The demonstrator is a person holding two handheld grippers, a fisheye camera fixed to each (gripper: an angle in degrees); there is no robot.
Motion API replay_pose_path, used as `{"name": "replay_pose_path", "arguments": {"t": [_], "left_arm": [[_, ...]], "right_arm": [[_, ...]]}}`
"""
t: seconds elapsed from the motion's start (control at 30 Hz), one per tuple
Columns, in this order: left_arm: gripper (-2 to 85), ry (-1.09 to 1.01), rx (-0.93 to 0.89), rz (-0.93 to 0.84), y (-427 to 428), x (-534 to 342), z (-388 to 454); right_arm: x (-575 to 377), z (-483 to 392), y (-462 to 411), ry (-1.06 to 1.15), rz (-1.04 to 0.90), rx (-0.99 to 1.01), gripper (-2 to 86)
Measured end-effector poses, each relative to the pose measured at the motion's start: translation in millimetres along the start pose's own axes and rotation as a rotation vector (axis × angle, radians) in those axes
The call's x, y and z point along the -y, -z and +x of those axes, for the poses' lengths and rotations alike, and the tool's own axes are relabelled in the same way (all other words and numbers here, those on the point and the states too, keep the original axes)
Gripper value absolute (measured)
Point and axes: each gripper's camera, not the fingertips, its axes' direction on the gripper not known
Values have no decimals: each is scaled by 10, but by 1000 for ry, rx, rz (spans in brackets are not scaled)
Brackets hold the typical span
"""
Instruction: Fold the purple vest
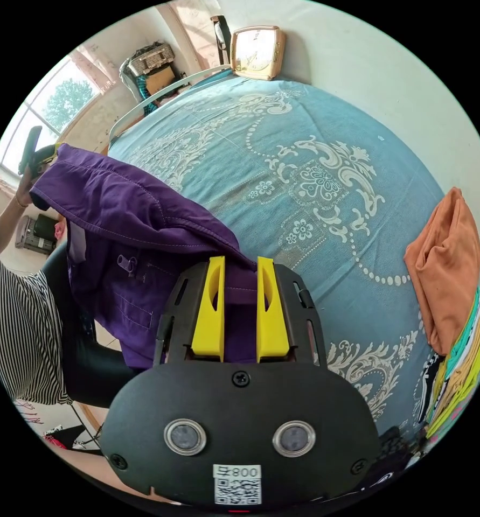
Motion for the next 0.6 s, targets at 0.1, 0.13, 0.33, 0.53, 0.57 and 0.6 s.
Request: {"name": "replay_pose_path", "arguments": {"t": [0.1,0.13,0.33,0.53,0.57,0.6], "left_arm": [[2,5,-15,-5,147,-60,44],[2,1,-16,-6,216,-87,75],[1,-27,-27,31,735,-241,271],[1,-106,-68,198,1620,-395,584],[1,-132,-72,233,1805,-433,669],[1,-147,-74,250,1902,-454,718]], "right_arm": [[40,-122,85,22,-23,12,66],[41,-180,123,19,-36,3,51],[-219,-590,746,-16,-17,-21,13],[-1016,-1378,2229,-62,245,-24,5],[-1109,-1484,2384,-65,272,-35,4],[-1291,-1701,2688,-81,315,-69,4]]}}
